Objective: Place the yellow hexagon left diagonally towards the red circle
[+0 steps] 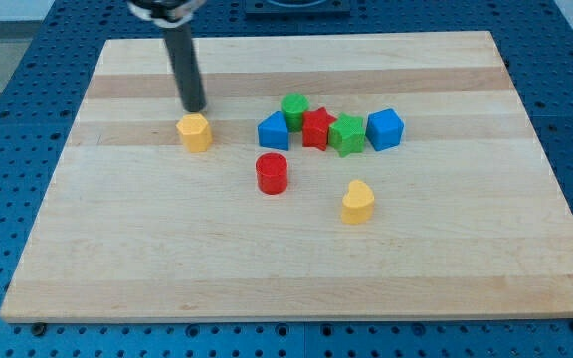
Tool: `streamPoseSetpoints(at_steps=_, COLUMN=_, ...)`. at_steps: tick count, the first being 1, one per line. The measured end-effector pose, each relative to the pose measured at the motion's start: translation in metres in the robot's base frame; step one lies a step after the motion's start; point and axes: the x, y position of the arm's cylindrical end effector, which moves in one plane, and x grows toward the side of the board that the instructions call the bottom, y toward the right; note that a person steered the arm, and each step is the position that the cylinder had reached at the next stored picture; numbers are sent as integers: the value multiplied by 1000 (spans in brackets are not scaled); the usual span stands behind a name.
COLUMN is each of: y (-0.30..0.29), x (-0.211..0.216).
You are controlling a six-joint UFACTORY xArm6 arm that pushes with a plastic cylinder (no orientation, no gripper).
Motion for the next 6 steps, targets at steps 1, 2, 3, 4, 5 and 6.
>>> streamPoseSetpoints(at_steps=1, y=-31, x=33)
streamPoseSetpoints(at_steps=2, y=2, x=50)
streamPoseSetpoints(at_steps=3, y=36, x=50)
streamPoseSetpoints(at_steps=4, y=52, x=62)
streamPoseSetpoints(at_steps=5, y=72, x=79)
streamPoseSetpoints(at_steps=6, y=96, x=86)
